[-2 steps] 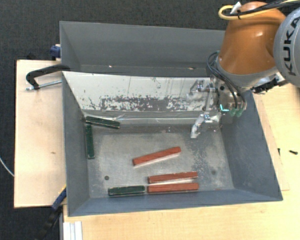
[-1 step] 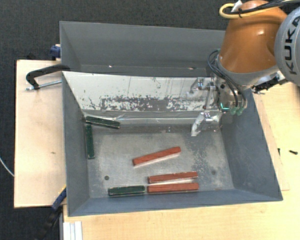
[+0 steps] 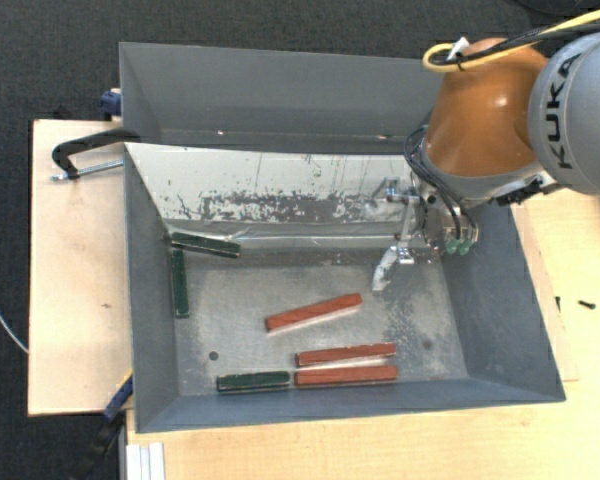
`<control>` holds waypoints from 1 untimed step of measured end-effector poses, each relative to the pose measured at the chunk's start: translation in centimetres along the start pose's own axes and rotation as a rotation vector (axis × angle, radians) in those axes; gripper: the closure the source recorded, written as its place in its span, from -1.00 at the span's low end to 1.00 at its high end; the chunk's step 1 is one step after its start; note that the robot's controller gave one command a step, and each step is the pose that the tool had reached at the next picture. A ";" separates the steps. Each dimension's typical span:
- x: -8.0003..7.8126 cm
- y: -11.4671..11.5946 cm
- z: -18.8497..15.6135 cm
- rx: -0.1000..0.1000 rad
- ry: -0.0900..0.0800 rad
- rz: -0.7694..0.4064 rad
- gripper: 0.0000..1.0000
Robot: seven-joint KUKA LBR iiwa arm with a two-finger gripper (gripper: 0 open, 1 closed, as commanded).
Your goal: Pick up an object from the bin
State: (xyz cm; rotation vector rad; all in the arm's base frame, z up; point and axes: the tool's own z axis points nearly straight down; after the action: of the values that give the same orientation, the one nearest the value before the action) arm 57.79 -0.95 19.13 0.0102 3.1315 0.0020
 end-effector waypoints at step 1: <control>0.9 0.6 6.3 0.000 0.006 -0.044 -1.00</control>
Offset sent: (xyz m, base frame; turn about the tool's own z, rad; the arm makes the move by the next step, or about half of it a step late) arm 0.0024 0.0196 -0.1213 -0.2025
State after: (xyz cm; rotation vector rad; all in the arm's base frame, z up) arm 56.94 -0.35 12.86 -0.0590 3.1365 0.0013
